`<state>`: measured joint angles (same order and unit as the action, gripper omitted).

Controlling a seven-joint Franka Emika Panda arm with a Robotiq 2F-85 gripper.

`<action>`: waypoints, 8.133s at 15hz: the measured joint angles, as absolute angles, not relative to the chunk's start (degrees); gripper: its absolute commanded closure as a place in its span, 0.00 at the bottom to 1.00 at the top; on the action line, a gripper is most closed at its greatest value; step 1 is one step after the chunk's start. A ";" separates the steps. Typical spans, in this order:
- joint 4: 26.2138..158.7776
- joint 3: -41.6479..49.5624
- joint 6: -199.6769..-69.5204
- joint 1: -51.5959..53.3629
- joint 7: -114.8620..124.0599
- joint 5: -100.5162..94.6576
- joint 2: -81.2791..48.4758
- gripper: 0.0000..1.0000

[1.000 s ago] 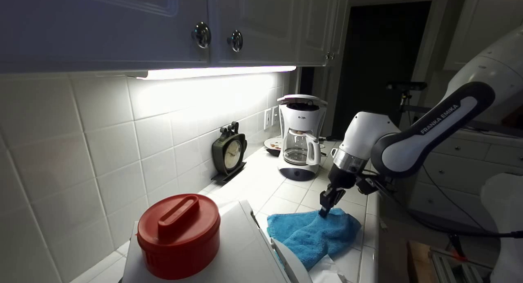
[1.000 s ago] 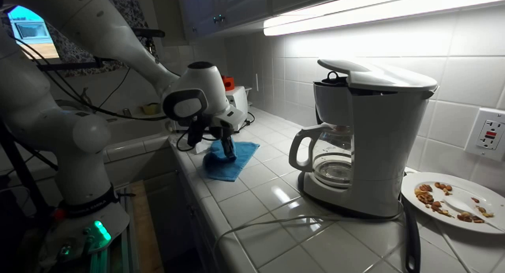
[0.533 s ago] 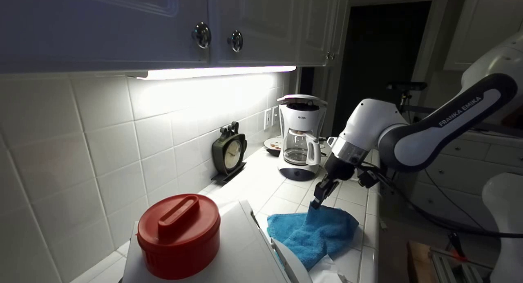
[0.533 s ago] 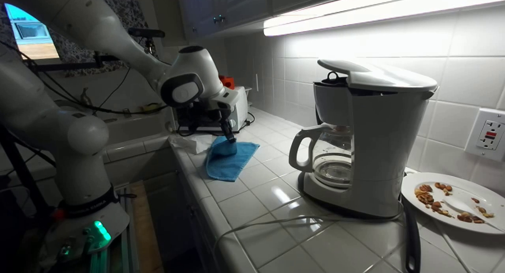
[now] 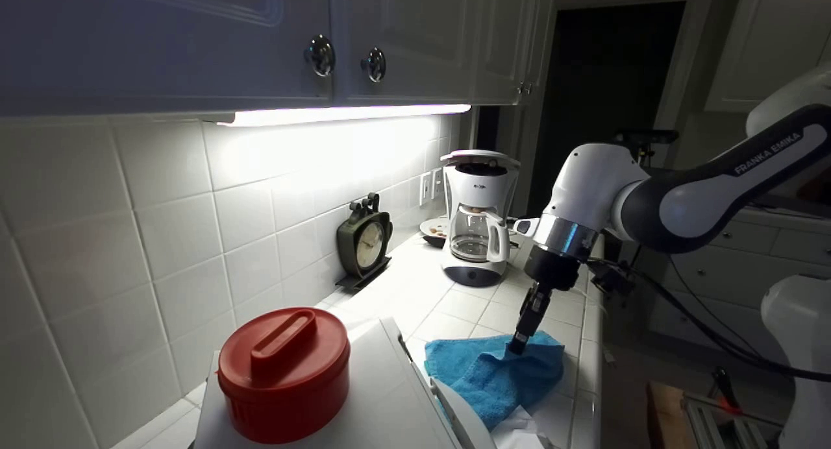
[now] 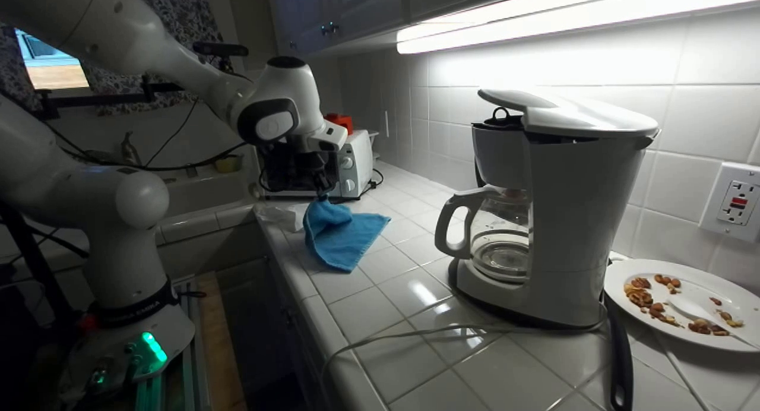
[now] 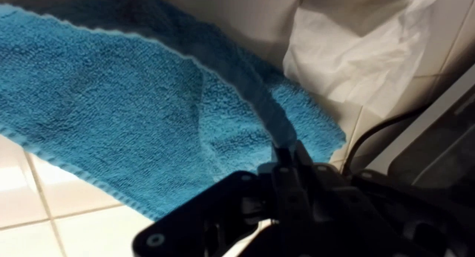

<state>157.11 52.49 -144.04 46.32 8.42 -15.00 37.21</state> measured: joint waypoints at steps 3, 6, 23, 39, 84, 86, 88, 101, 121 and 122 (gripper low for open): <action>157.12 53.89 -135.80 48.70 3.96 -14.36 39.90 0.96; 157.21 49.67 -130.02 44.75 -6.48 -3.74 39.58 0.96; 154.58 15.47 -121.79 10.45 -26.94 13.12 23.75 0.20; 156.70 4.50 -142.22 -0.31 -7.70 6.06 16.07 0.94; 157.12 8.93 -128.40 -12.35 4.39 -1.85 28.68 0.02; 157.26 9.40 -126.90 -12.35 1.93 -1.85 29.82 0.00; 157.28 10.02 -126.80 -12.29 -0.81 -1.86 29.66 0.00; 157.38 21.46 -139.41 -4.82 -21.75 16.04 22.11 0.00; 157.55 19.96 -140.65 -2.10 -47.59 39.03 10.95 0.41; 157.55 19.79 -140.65 -2.35 -47.69 39.20 10.90 0.50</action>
